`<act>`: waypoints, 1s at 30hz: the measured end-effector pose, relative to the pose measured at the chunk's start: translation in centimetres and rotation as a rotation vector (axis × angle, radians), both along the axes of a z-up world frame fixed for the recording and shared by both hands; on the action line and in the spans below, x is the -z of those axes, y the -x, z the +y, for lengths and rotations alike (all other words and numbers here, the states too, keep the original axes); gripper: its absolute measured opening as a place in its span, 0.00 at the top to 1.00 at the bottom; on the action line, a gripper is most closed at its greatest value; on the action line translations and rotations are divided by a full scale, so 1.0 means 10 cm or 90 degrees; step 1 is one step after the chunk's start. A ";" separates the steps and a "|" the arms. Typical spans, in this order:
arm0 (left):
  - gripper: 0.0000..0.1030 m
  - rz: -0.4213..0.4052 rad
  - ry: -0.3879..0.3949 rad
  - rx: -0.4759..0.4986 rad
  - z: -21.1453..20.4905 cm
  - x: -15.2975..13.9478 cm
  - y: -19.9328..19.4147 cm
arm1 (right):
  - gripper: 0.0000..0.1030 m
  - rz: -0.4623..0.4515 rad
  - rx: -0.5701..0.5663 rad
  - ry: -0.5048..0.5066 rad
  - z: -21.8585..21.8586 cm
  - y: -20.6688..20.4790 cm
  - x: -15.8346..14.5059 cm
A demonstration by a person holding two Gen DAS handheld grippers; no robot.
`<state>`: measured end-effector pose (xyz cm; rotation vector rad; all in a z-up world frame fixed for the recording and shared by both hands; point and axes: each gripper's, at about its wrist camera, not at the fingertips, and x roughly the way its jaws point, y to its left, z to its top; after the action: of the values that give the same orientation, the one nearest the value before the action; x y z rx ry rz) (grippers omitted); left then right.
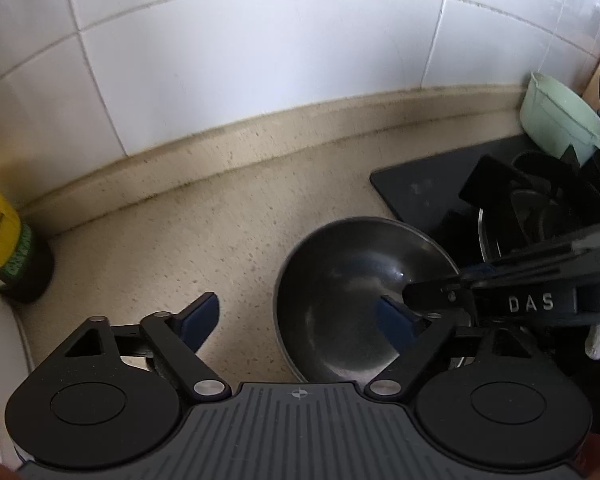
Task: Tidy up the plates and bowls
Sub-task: 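Move both grippers to the dark steel bowl by the stove and grip its rim, then carry the dark bowl with both grippers toward the nested steel bowls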
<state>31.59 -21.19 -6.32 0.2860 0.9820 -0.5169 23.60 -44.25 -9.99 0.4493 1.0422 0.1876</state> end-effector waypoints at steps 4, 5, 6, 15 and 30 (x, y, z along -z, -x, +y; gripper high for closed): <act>0.16 0.017 -0.001 0.011 -0.02 0.06 -0.01 | 0.86 0.007 0.002 -0.020 -0.02 -0.02 0.02; 0.17 0.025 0.006 0.017 -0.03 0.07 -0.01 | 0.86 0.011 0.006 -0.036 -0.04 -0.02 0.03; 0.18 0.032 0.013 0.022 -0.03 0.07 -0.01 | 0.86 0.016 0.010 -0.055 -0.06 -0.03 0.05; 0.24 0.047 0.002 0.045 -0.10 0.12 0.06 | 0.86 0.040 -0.007 -0.069 -0.03 0.01 0.10; 0.33 0.034 0.036 0.039 -0.06 -0.09 0.11 | 0.84 0.043 0.045 -0.161 -0.16 0.15 0.13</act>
<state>30.52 -21.77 -5.37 0.2537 1.0116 -0.6094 22.09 -45.89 -11.24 0.7252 1.0719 0.2435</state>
